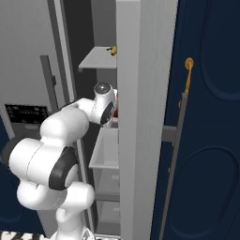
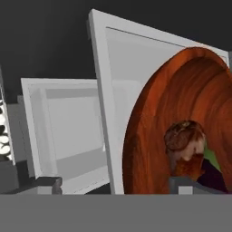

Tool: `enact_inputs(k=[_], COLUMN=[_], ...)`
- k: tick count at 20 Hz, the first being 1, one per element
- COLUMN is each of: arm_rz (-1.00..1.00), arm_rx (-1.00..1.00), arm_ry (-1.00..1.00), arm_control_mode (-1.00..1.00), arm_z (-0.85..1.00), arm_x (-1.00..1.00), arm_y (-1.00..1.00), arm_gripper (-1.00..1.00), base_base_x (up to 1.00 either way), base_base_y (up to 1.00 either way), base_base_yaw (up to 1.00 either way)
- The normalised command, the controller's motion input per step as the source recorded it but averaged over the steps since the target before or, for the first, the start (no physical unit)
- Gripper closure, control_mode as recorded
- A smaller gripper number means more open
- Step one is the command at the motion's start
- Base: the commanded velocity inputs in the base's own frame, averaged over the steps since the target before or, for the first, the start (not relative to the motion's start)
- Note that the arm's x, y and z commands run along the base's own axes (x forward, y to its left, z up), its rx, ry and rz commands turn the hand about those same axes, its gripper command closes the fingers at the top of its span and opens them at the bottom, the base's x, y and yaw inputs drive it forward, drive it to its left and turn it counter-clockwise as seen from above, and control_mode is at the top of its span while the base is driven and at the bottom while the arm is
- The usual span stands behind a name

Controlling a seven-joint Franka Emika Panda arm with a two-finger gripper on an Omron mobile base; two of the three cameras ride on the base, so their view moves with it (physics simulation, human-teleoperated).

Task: Pick the chicken drumstick and eggplant from their plates and place them in the bowl. Then put the bowl in the fridge.

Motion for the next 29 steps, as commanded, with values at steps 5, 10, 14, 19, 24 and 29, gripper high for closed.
enact_inputs(k=[5,10,14,19,24,29], arm_rz=[-0.11,-0.07,-0.05,-0.05,-0.12,-0.18], arm_rx=[0.0,0.0,0.0,0.02,0.06,0.14], arm_ry=[0.0,0.01,0.05,0.05,0.07,0.07], arm_control_mode=[-1.0,-1.0,-1.0,-1.0,-1.0,-1.0], arm_z=[0.44,0.47,0.41,0.25,0.27,0.39], arm_x=[-0.45,-0.53,-0.59,-0.75,-0.75,-0.86], arm_y=[0.05,0.0,0.0,0.08,0.29,0.19], arm_gripper=[-1.0,-1.0,-1.0,-1.0,-1.0,-1.0], base_base_x=[0.0,0.0,0.0,0.0,0.0,0.0], base_base_y=[0.0,0.0,0.0,0.0,0.0,0.0], base_base_yaw=[0.0,0.0,0.0,0.0,0.0,0.0])
